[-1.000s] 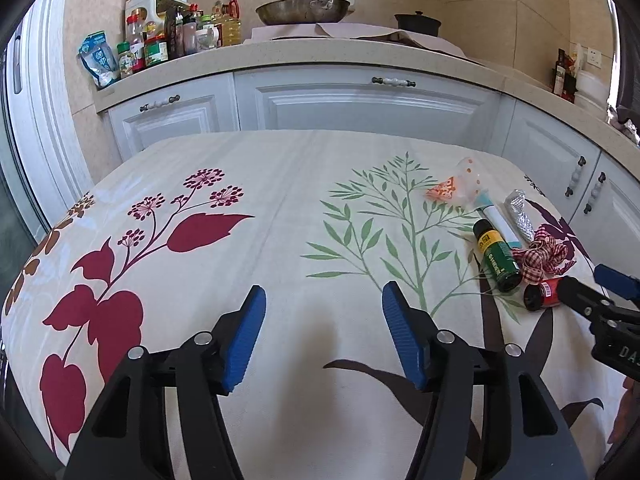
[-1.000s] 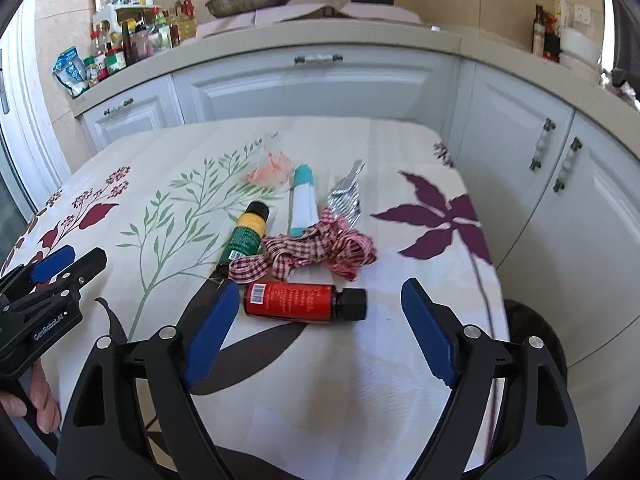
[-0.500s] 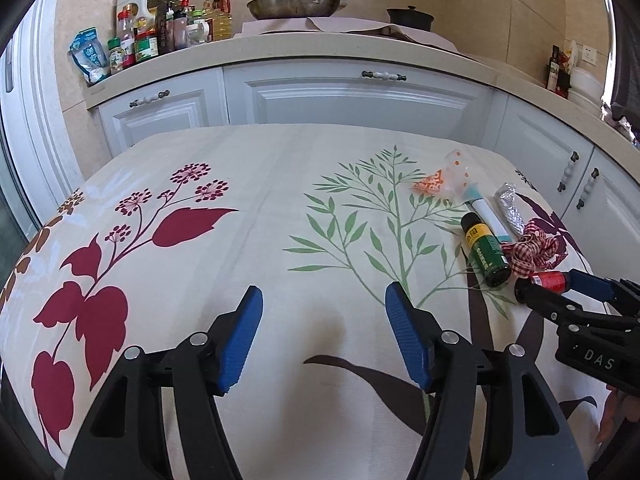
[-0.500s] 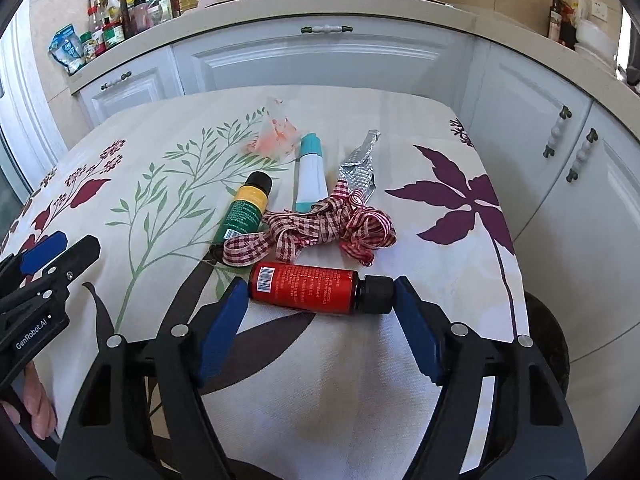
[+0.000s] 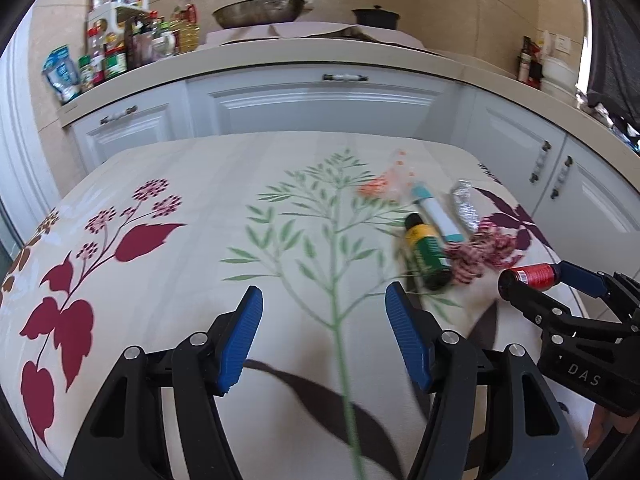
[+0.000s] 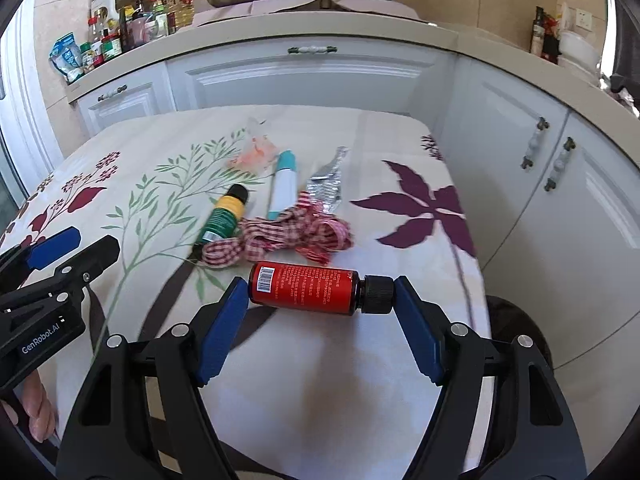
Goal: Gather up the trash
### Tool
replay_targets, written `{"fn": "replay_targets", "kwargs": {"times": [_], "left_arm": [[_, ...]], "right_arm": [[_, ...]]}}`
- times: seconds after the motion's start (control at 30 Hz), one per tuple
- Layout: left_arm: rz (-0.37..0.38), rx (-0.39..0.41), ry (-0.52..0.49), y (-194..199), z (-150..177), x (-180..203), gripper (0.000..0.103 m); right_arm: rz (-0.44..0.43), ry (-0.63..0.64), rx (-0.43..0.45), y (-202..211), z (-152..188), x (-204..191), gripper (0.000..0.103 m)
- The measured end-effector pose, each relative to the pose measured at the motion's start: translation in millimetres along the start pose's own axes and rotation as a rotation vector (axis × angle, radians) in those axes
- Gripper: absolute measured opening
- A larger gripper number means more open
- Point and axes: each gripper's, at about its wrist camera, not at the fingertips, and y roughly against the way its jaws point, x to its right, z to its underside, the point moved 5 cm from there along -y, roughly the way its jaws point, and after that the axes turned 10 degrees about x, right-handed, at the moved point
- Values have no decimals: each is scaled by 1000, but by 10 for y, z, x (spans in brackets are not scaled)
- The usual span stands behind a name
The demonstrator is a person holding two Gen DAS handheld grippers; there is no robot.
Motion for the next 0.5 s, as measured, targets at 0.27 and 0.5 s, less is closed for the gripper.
{"fn": "replay_targets", "kwargs": {"times": [0.27, 0.5], "left_arm": [[46, 2, -49, -39, -41, 353, 63], [78, -12, -86, -115, -32, 620, 62]], "right_arm": [[40, -38, 18, 93, 88, 315, 72], [47, -66, 27, 142, 140, 494, 72]]}}
